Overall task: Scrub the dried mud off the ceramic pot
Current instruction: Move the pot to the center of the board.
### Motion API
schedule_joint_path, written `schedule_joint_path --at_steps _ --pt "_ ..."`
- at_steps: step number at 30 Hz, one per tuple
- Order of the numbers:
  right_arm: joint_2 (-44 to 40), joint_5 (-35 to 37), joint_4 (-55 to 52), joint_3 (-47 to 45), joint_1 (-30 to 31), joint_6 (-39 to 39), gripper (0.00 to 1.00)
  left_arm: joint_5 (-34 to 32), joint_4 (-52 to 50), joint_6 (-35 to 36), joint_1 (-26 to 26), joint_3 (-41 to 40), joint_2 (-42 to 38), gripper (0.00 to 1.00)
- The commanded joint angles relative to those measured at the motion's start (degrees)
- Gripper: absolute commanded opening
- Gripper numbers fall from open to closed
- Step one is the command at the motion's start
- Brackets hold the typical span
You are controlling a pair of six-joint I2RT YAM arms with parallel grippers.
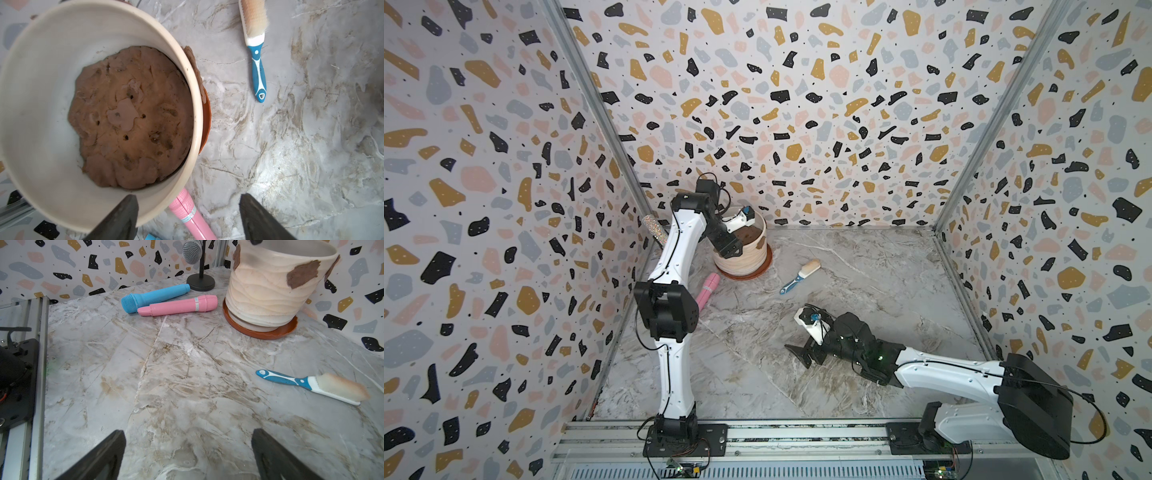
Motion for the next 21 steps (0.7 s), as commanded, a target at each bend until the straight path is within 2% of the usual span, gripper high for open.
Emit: schedule_joint_path --at_steps 1,3,5,8,12,21 --pt "-1.6 0.0 -1.0 1.6 0.1 1.8 1.0 -2.0 0.1 1.3 -1.3 1.4 3.7 0.67" --pt "-2.4 0.5 -0.8 1.4 0.1 2.6 1.0 -1.3 -1.5 0.7 -1.8 2.9 5.1 0.63" --pt "-3.9 1.6 -1.1 1.4 0.1 4.3 1.0 0.8 -4.6 0.7 -2.5 4.4 5.8 0.54" --pt "-6.1 2.3 -1.2 1.3 0.1 5.6 1.0 1.6 -4.7 1.3 -3.3 2.0 4.9 0.46" --pt "-8.6 6.7 -1.9 1.4 0.1 7.1 1.0 2.4 -4.0 1.5 -4.0 -0.6 3.6 0.25" --pt "-10.8 16.7 -5.7 1.3 0.1 9.1 1.0 3.5 -6.2 2.9 -6.1 -0.6 2.5 0.08"
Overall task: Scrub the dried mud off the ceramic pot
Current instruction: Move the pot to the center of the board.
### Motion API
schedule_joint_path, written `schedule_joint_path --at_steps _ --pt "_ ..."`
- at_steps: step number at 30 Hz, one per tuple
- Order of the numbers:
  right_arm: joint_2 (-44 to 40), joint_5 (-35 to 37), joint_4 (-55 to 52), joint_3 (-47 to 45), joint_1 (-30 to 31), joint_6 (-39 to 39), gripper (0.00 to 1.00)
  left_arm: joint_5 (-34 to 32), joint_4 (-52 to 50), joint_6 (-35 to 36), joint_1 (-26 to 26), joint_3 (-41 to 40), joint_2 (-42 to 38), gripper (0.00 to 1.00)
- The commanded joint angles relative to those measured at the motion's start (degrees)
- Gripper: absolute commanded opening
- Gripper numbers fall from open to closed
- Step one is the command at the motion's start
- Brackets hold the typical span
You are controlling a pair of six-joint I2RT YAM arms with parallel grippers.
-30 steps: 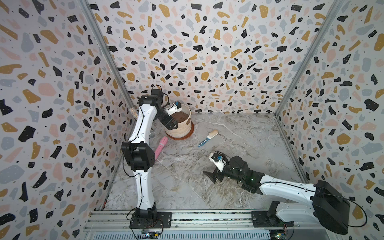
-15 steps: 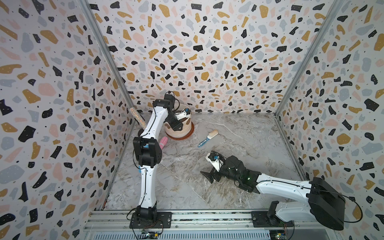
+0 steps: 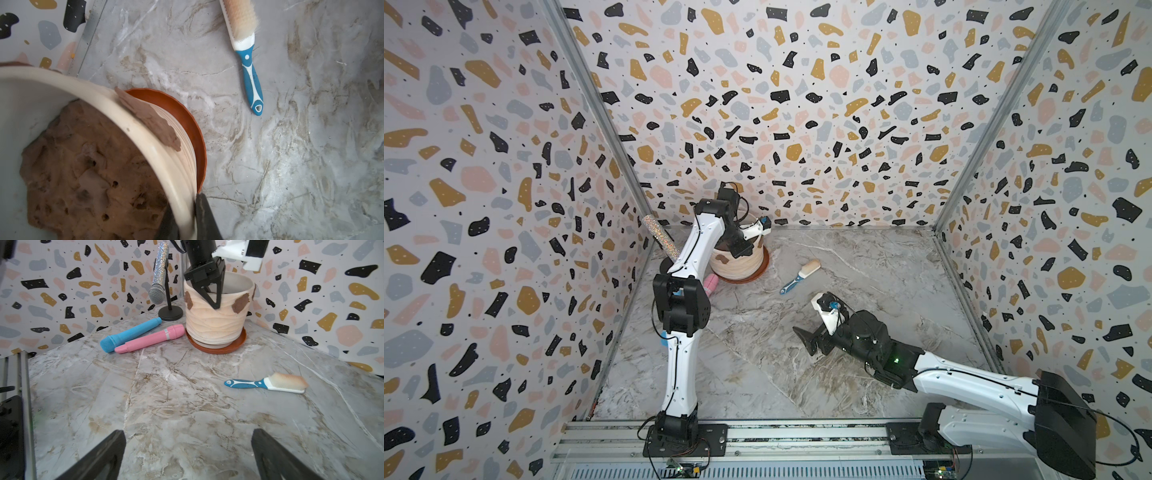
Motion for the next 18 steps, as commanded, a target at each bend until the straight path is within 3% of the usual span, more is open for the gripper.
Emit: schedule_joint_path --at_steps 1,3,5,7,10,13,18 --pt "-1.8 6.2 -2.9 1.1 0.1 2.5 1.0 2.5 -8.3 1.5 -2.4 -1.2 -2.4 0.07" --pt "-2.1 9.2 -4.4 1.2 0.0 3.9 1.0 3.3 -9.1 1.6 -3.0 -1.1 -2.7 0.06" --pt "-2.0 16.5 -9.4 2.6 0.0 7.5 1.0 3.9 -9.7 1.4 -3.8 -1.2 -3.3 0.06" --pt "-1.3 21.4 -23.4 7.7 -1.9 16.6 1.0 4.8 -10.2 1.0 -4.6 -1.9 -4.5 0.06" --pt "2.2 16.5 -40.6 15.3 -8.6 25.1 1.0 6.8 -9.5 -0.3 -6.0 -4.5 -7.0 0.04" --pt "6.0 17.3 -50.9 19.9 -12.8 32.2 1.0 5.9 -5.9 -3.5 -7.9 -9.5 -10.5 0.0" --pt "6.5 15.1 -54.8 20.3 -17.9 38.3 0.98 1.4 3.4 -7.7 -12.1 -21.9 -18.1 0.0"
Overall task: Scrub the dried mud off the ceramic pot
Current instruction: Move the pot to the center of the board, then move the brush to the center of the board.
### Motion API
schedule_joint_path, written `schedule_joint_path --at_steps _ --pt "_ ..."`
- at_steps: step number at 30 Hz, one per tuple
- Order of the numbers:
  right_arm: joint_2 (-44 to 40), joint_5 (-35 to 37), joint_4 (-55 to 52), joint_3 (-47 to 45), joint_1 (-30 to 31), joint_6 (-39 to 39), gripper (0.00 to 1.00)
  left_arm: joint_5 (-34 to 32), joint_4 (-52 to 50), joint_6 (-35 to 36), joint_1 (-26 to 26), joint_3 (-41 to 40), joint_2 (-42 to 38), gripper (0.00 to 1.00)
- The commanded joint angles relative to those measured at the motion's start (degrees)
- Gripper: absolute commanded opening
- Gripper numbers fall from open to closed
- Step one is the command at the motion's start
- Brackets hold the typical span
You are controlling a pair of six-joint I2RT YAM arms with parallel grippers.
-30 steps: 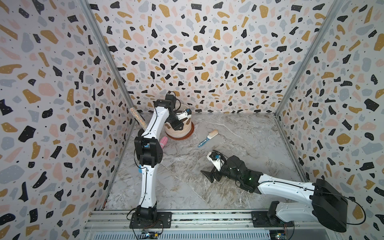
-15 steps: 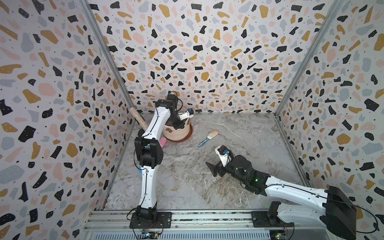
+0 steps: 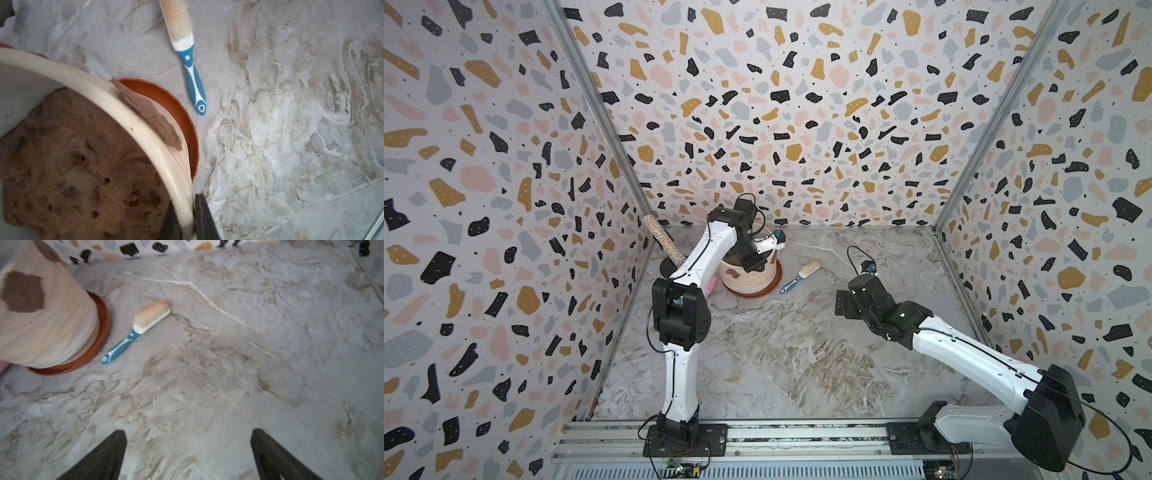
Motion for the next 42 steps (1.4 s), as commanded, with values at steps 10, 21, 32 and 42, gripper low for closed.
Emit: schedule_joint_path --at_steps 10,21,32,42 --pt "7.1 -13.9 -10.5 10.1 -8.1 0.1 0.91 -10.6 9.8 -14.1 -8.0 -22.3 -20.9 0.0" --pt "33.5 -15.9 -15.8 34.8 -8.8 1.6 0.88 0.8 8.7 -15.8 -8.3 -37.5 -36.6 0.0" --pt "51.2 -15.9 -16.3 51.5 -7.4 0.8 0.71 1.6 10.3 -13.4 -10.9 -45.3 -41.5 0.0" --pt "61.8 -11.2 -17.3 61.4 -3.3 6.7 0.66 2.9 12.2 -13.7 -11.4 -48.0 -42.8 0.0"
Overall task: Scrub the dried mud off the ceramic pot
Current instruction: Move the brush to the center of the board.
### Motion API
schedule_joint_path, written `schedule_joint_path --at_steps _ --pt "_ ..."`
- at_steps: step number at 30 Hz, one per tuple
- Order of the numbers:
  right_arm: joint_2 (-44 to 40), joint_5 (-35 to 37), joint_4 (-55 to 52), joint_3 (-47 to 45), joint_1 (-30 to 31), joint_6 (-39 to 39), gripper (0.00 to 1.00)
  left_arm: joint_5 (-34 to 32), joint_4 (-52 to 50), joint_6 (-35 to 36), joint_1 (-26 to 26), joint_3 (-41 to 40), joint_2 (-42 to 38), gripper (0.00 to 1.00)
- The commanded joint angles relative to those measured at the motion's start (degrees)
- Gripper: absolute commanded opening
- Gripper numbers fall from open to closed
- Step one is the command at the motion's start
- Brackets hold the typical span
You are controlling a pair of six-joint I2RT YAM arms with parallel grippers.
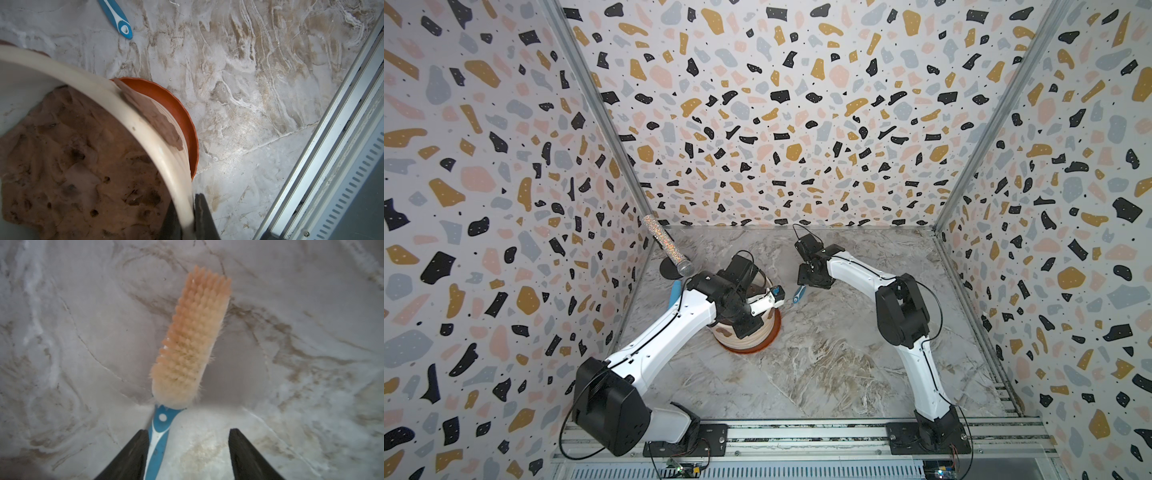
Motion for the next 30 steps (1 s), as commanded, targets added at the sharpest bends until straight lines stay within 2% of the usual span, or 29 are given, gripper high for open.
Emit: schedule_joint_path --at_steps 1,4,10,13,15,17,25,30 --pt "1.4 3.5 -2.8 3.7 1.2 2.6 0.66 5.4 1.8 -0.4 -1.4 -0.5 -2.6 0.0" --pt "2.9 5.4 -3.3 3.8 1.3 3.5 0.58 5.0 1.7 -0.4 -1.4 -0.5 -2.8 0.0" --pt "1.1 12.4 -3.9 -1.6 1.3 2.9 0.51 4.8 2.2 0.0 -1.6 -1.3 -2.9 0.0" --pt "-1.3 14.1 -3.8 -5.9 1.0 2.0 0.41 4.8 2.1 -0.1 -2.0 -1.3 -2.9 0.0" --pt "-3.7 12.4 -2.4 -10.1 0.2 0.6 0.32 5.0 2.1 -0.2 -2.4 -1.2 -2.9 0.0" --pt "-7.1 9.8 -0.4 -15.0 -0.9 -1.3 0.29 4.9 2.2 -0.3 -3.0 -1.1 -2.9 0.0" --pt "-25.3 5.2 6.1 -38.9 -8.3 -9.4 0.11 0.3 4.0 -0.3 -10.6 2.7 2.1 0.0" --pt "-35.3 2.9 5.8 -50.3 -11.7 -15.7 0.11 -2.3 5.9 -4.4 -15.0 7.9 6.9 0.0"
